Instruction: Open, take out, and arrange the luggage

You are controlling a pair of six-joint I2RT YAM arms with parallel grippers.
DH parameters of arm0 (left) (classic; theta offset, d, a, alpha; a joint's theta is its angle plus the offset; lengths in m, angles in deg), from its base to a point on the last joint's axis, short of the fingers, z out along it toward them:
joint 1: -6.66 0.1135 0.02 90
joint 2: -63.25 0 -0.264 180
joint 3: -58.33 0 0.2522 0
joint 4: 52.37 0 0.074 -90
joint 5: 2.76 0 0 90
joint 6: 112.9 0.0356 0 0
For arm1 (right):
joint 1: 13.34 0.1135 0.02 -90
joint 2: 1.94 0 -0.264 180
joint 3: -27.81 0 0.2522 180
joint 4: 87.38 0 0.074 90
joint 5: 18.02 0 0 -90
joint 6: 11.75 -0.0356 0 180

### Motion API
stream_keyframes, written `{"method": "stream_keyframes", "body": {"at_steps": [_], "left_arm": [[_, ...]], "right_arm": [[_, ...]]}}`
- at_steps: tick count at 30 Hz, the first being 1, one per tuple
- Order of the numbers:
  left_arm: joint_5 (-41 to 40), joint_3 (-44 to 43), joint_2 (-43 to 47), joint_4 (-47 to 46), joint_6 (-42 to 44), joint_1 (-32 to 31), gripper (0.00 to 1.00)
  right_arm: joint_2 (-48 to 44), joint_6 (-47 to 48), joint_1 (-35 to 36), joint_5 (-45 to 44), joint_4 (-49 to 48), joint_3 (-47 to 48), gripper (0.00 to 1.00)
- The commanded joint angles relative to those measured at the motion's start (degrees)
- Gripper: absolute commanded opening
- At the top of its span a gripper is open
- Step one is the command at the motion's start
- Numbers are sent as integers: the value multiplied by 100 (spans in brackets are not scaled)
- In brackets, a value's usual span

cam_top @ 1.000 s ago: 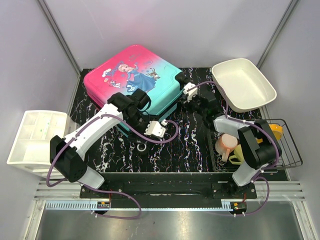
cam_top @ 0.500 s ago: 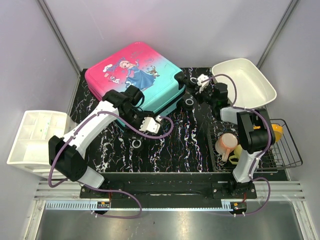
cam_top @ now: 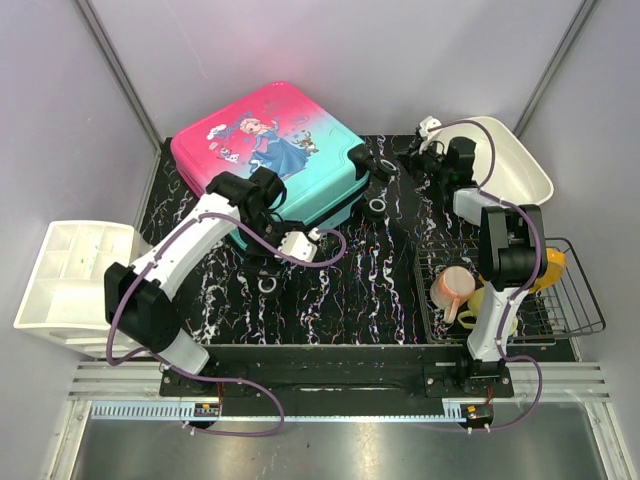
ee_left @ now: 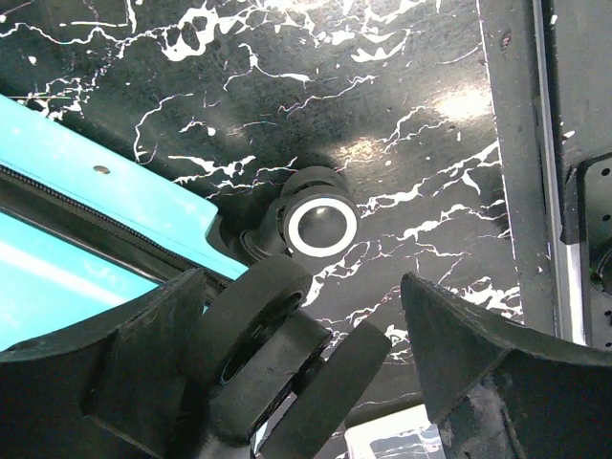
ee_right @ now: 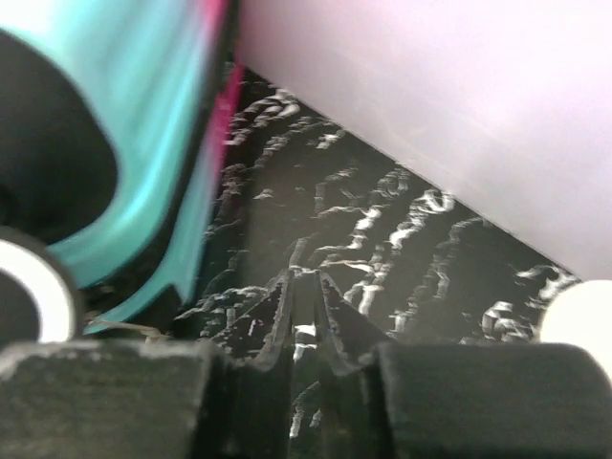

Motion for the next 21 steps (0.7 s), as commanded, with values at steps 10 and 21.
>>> {"method": "stream_keyframes", "body": {"at_steps": [10, 21], "left_arm": [[-649, 66, -308, 733, 642, 729, 86], [-1036, 225, -281, 706, 1091, 1416, 86]], "right_arm": [[-312, 0, -167, 2658, 2617, 416, 69], [-453, -1318, 527, 2026, -254, -911, 71]]}}
